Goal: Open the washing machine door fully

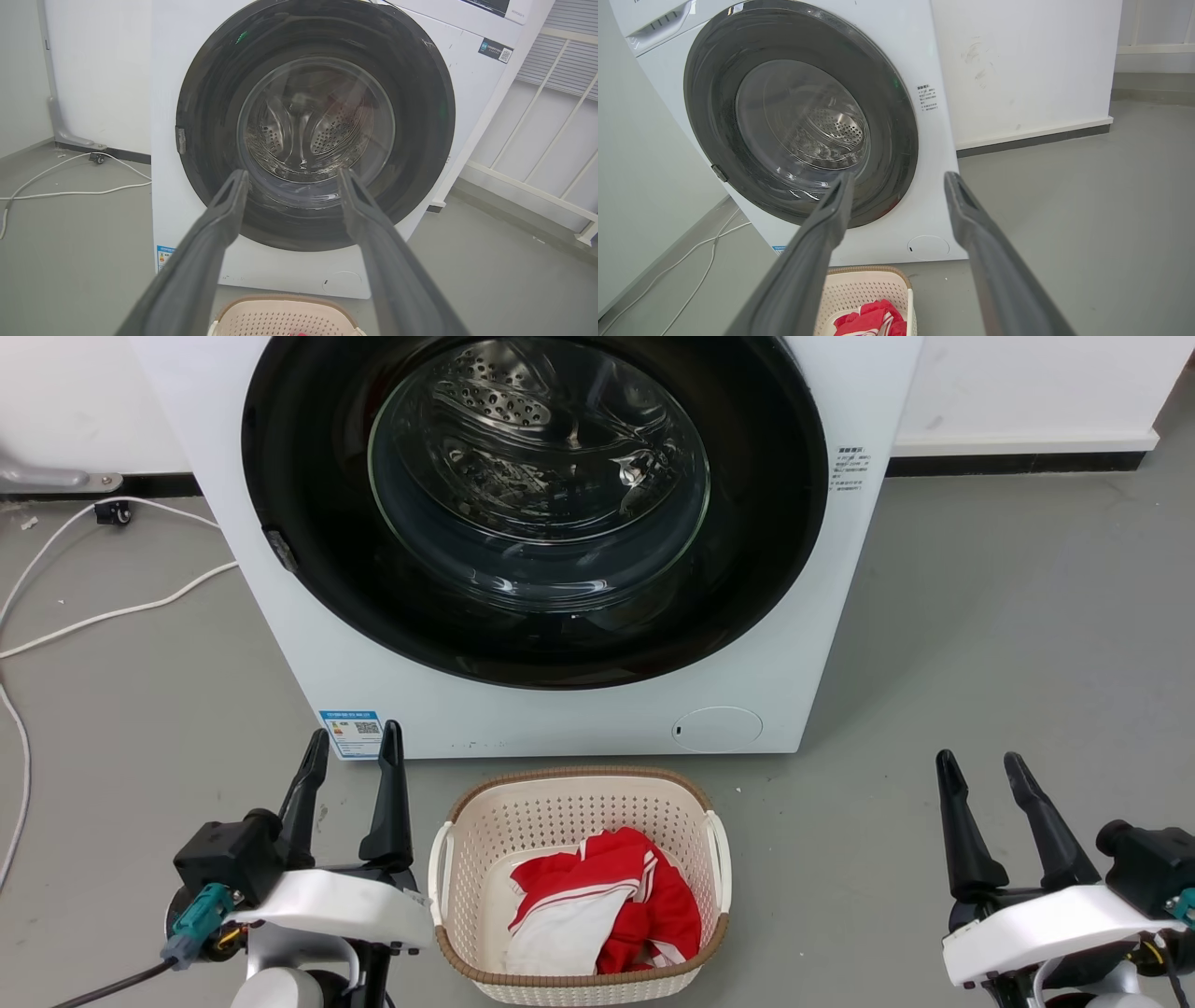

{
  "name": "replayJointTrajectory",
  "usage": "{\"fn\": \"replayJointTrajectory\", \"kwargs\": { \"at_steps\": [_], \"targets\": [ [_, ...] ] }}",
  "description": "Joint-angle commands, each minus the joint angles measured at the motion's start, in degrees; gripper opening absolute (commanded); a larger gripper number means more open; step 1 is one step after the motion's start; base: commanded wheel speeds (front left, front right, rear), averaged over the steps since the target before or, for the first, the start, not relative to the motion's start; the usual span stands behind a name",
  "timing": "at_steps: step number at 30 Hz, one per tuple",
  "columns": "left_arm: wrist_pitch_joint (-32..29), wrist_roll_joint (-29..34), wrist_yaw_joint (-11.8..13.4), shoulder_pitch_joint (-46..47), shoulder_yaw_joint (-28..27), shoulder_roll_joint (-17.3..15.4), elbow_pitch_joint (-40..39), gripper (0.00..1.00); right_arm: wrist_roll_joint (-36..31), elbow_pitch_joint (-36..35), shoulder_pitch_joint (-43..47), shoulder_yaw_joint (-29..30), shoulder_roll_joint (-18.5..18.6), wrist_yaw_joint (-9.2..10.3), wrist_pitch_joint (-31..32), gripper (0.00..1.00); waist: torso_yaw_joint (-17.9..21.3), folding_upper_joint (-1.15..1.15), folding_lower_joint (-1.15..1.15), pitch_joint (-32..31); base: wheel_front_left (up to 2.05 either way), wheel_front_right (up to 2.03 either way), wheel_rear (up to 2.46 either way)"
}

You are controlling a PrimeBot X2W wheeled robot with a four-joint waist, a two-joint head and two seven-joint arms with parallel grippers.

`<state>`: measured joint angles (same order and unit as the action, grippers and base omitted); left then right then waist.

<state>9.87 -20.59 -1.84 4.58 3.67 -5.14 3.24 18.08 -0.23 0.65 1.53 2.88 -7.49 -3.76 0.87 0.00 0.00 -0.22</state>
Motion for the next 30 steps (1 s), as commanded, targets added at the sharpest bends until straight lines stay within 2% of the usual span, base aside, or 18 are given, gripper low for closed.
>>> {"fn": "replayJointTrajectory", "kwargs": {
  "at_steps": [1, 30],
  "targets": [
    [0.6, 1.4, 0.4, -0.2, 0.4, -0.5, -0.7, 1.00, -1.5, -0.9, 0.2, 0.0, 0.0, 0.00, -0.1, 1.00, 0.0, 0.00, 0.00, 0.0, 0.00, 0.00, 0.00],
    [4.0, 13.5, 3.3, -0.9, 1.8, -1.5, -0.8, 1.00, -14.5, -2.1, 0.9, -0.5, 0.0, 0.00, 0.3, 1.00, 0.1, 0.00, 0.00, 0.3, 0.00, 0.00, 0.00]
  ]
}}
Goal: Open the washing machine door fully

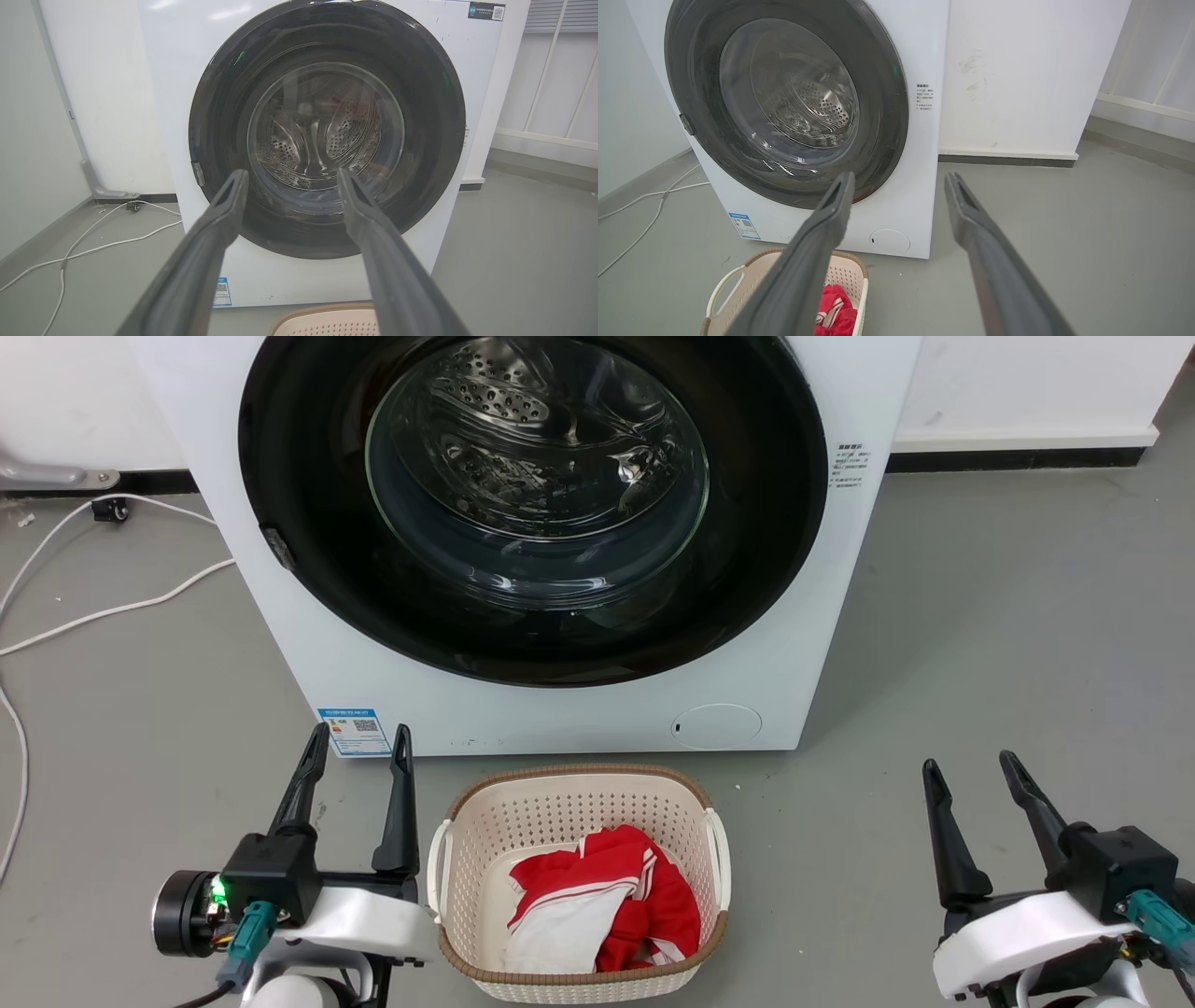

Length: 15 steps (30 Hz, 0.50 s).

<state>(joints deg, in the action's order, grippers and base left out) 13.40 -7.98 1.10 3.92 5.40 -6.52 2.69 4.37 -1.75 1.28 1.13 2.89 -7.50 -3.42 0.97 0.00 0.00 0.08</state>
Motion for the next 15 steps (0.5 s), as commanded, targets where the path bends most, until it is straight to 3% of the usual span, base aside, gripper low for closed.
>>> {"fn": "replayJointTrajectory", "kwargs": {
  "at_steps": [1, 15],
  "targets": [
    [0.5, 1.2, 0.4, -0.3, 0.1, -0.1, -0.2, 1.00, -1.1, -0.6, 0.3, -0.1, 0.0, 0.02, 0.0, 1.00, 0.0, 0.00, 0.00, 0.0, 0.00, 0.00, 0.00],
    [2.0, 4.8, 0.0, -1.5, -0.1, 1.3, 0.5, 1.00, -4.5, -0.4, 0.8, 0.0, 0.0, 0.03, -0.9, 1.00, -0.1, 0.00, 0.00, -0.3, 0.00, 0.00, 0.00]
  ]
}}
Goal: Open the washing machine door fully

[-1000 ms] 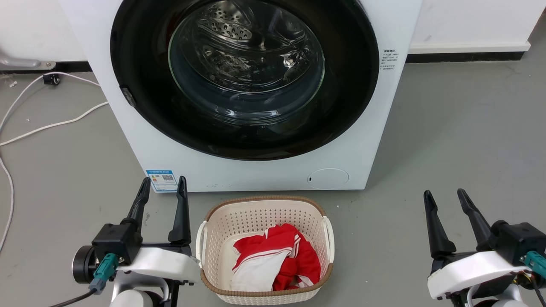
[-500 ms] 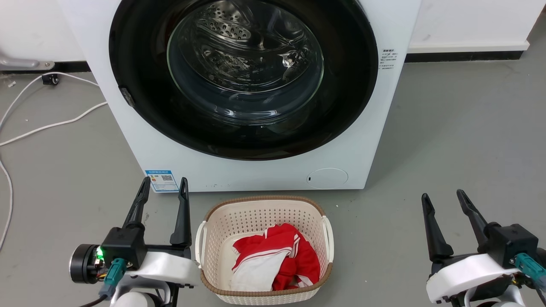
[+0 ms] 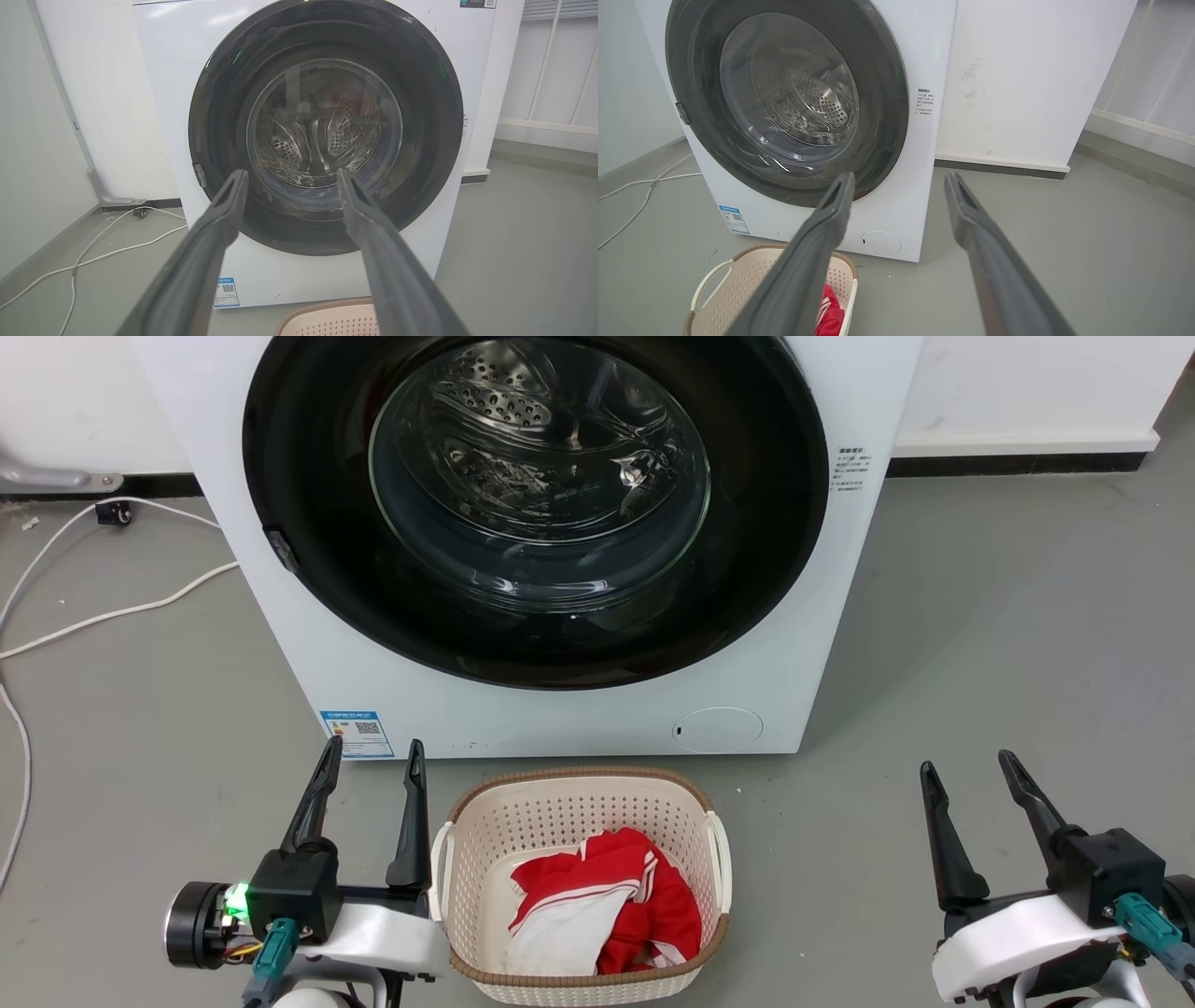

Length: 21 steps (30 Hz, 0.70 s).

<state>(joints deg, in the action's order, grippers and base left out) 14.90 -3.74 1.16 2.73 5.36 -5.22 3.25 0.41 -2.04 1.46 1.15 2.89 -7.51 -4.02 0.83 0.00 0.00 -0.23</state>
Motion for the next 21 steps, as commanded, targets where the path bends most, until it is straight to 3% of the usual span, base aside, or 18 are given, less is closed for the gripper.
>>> {"fn": "replayJointTrajectory", "kwargs": {
  "at_steps": [1, 21],
  "targets": [
    [0.4, 0.3, -0.1, -0.4, -0.1, 0.1, 0.1, 1.00, -0.3, 0.1, 0.5, 0.0, 0.0, 0.04, -0.3, 1.00, 0.0, 0.00, 0.00, 0.0, 0.00, 0.00, 0.00],
    [0.4, 0.6, -1.3, -0.2, -1.5, 1.3, 0.8, 1.00, 1.6, 1.2, -0.2, 0.2, 0.0, 0.04, -0.6, 1.00, -0.3, 0.00, 0.00, 0.1, 0.00, 0.00, 0.00]
  ]
}}
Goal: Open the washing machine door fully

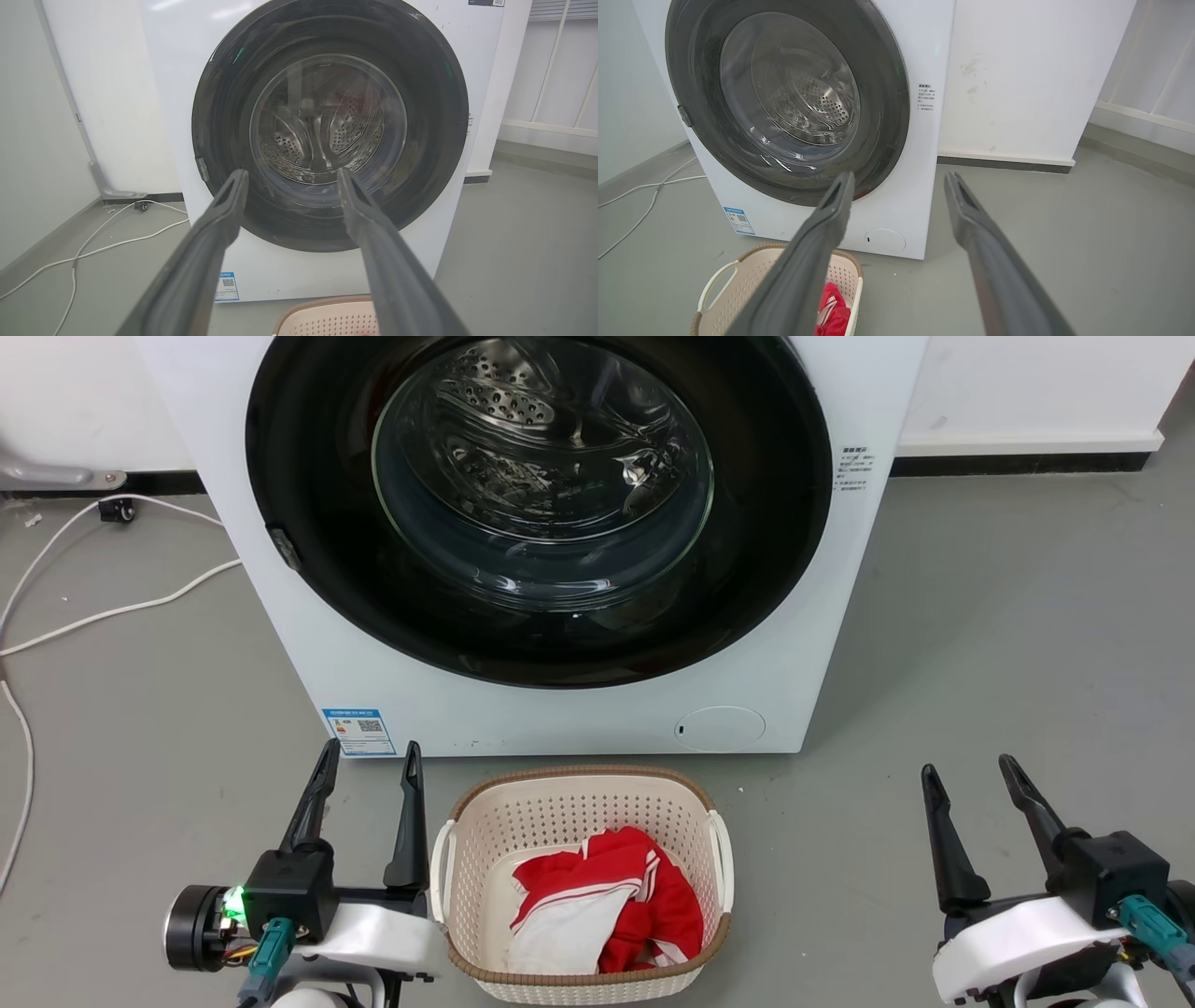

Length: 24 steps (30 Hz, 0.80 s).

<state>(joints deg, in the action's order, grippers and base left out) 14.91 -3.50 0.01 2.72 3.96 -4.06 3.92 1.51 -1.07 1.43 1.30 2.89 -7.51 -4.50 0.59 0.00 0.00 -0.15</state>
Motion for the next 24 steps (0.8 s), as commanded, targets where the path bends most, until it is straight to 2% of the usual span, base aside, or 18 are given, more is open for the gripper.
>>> {"fn": "replayJointTrajectory", "kwargs": {
  "at_steps": [1, 2, 3, 12, 13, 18, 20, 24],
  "targets": [
    [0.4, 0.3, -0.2, -0.2, -0.1, 0.1, 0.2, 1.00, 0.9, 0.3, -0.2, 0.2, 0.0, 0.04, -0.1, 0.95, 0.0, 0.00, 0.00, 0.0, 0.00, 0.00, 0.00],
    [0.4, 0.3, -0.2, -0.2, -0.2, 0.2, 0.2, 1.00, 1.5, 0.4, -0.2, 0.2, 0.0, 0.04, -0.2, 0.37, 0.0, 0.00, 0.00, 0.0, 0.00, 0.00, 0.00],
    [0.4, 0.3, -0.3, -0.2, -0.2, 0.2, 0.3, 1.00, 1.7, 0.5, -0.3, 0.1, 0.0, 0.04, -0.3, 0.00, -0.1, 0.00, 0.00, 0.0, 0.00, 0.00, 0.00],
    [0.4, 0.5, -0.5, -0.3, -0.6, 0.4, 0.4, 1.00, 7.1, 1.7, -1.3, 0.3, 0.0, 0.04, -2.1, 0.00, -0.1, 0.00, 0.00, 0.0, 0.00, 0.00, 0.00],
    [0.4, 0.5, -0.5, -0.3, -0.8, 0.5, 0.4, 1.00, 16.3, 3.0, -1.6, -0.3, 0.0, 0.03, -3.6, 0.00, -0.1, 0.00, 0.00, 0.0, 0.00, 0.00, 0.00],
    [0.4, 0.1, -0.3, -0.3, -1.2, 0.7, 0.6, 1.00, 33.8, 5.1, -3.5, -1.3, 0.0, 0.03, -7.8, 0.00, -0.1, 0.00, 0.00, 0.0, 0.00, 0.00, 0.00],
    [0.4, 0.1, -0.3, -0.2, -1.4, 0.7, 0.7, 1.00, 43.2, 5.9, -4.7, -2.0, 0.0, 0.03, -9.0, 0.00, -0.1, 0.00, 0.00, 0.1, 0.00, 0.00, 0.00],
    [0.4, 0.1, -0.2, 0.0, -1.6, 0.8, 0.5, 1.00, 67.5, 6.7, -8.1, -3.2, 0.0, 0.02, -10.3, 0.00, 0.1, 0.00, 0.00, 0.4, 0.00, 0.00, 0.00]
  ]
}}
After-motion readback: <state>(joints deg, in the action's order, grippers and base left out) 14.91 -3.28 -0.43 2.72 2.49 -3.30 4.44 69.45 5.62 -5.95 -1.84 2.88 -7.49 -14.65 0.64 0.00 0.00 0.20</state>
